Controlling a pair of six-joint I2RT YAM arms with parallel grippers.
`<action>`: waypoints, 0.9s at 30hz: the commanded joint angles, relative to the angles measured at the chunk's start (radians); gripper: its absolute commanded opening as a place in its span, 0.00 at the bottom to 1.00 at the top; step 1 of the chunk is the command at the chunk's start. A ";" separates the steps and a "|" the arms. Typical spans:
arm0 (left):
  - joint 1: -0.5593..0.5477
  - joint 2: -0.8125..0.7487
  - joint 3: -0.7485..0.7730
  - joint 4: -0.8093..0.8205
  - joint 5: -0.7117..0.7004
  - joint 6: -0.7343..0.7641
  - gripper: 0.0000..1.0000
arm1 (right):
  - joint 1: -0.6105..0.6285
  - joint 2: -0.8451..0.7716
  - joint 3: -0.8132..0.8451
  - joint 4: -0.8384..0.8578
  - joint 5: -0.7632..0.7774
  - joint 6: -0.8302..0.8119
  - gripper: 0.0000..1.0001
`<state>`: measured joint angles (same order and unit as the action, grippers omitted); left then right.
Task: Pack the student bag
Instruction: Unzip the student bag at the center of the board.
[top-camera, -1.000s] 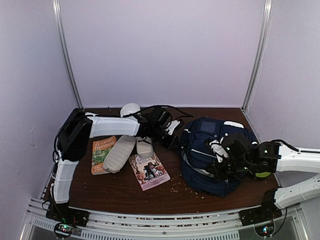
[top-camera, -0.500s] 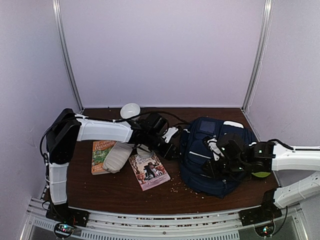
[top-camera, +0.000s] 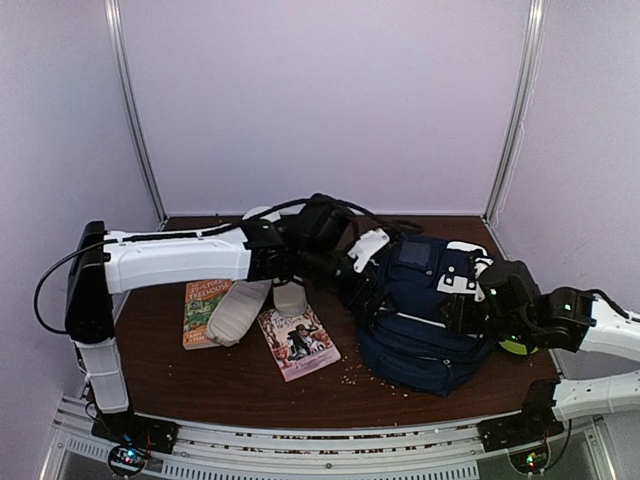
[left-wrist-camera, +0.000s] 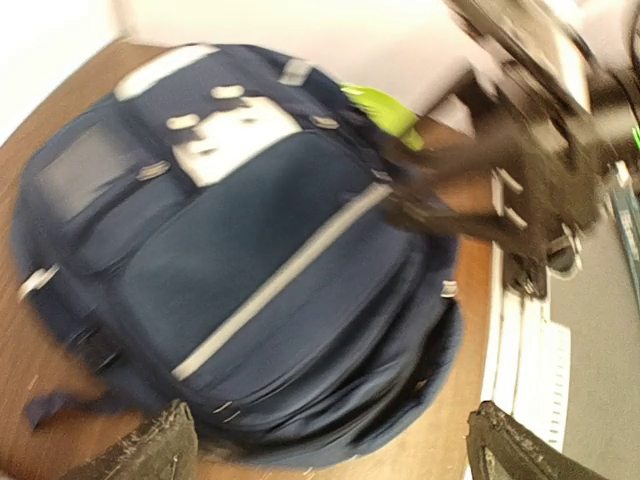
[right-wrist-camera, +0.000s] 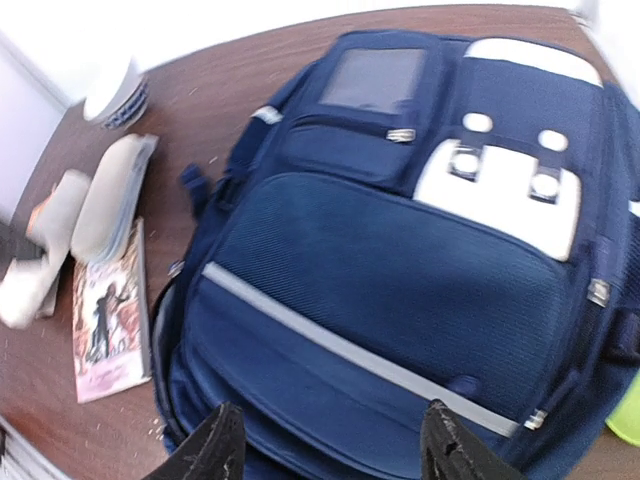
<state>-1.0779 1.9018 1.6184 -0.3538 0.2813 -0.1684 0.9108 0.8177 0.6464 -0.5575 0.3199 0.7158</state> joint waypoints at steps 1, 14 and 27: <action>-0.078 0.143 0.156 -0.107 0.003 0.162 0.96 | -0.023 -0.132 -0.071 -0.144 0.128 0.165 0.59; -0.107 0.451 0.469 -0.225 -0.025 0.174 0.96 | -0.103 -0.237 -0.206 -0.084 0.058 0.361 0.61; -0.119 0.511 0.520 -0.240 -0.005 0.186 0.30 | -0.114 -0.273 -0.235 -0.070 0.021 0.362 0.60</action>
<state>-1.1877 2.4027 2.1098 -0.6010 0.2642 0.0086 0.8009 0.5598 0.4316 -0.6552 0.3565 1.0824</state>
